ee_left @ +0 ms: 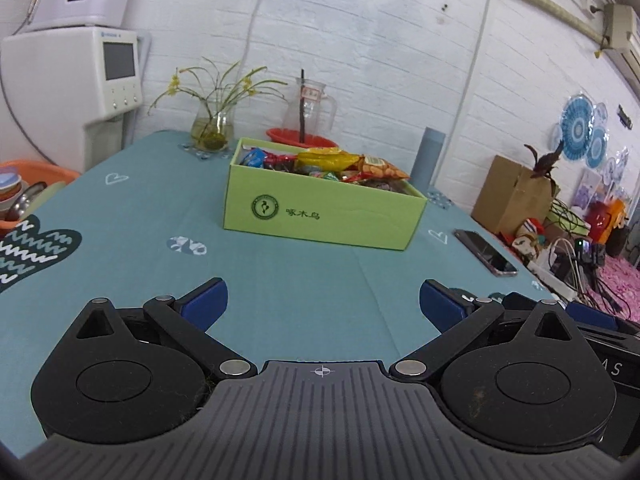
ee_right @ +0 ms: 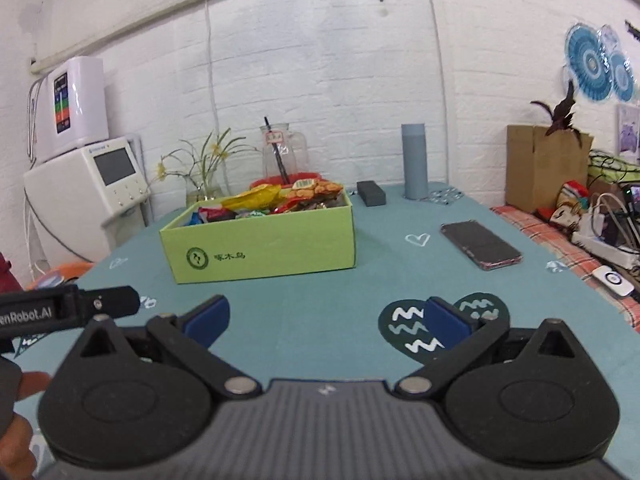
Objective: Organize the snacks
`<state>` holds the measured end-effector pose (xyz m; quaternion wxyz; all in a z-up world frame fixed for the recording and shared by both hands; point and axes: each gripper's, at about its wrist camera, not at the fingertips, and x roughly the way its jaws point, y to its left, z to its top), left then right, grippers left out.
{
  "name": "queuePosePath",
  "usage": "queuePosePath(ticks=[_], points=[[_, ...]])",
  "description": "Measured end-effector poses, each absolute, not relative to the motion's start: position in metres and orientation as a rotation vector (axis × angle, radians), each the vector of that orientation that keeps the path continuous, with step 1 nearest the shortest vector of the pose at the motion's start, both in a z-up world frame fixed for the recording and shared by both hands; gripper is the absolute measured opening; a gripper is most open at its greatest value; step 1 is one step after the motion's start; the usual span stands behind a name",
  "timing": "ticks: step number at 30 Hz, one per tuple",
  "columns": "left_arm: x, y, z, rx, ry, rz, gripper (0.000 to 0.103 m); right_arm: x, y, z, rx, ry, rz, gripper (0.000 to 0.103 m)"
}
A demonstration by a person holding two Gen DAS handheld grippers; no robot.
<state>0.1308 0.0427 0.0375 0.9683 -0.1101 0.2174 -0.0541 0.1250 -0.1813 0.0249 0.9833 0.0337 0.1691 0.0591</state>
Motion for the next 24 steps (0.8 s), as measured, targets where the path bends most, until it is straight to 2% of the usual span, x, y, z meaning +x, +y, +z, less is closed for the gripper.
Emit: queuePosePath(ticks=[14, 24], points=[[0.023, 0.033, 0.038, -0.231, 0.413, -0.238, 0.092, 0.008, -0.191, 0.012, 0.062, 0.236, 0.049, 0.103], [0.02, 0.022, 0.041, -0.191, 0.405, -0.229, 0.089, 0.002, -0.214, 0.014, 0.128, 0.217, 0.02, 0.103]])
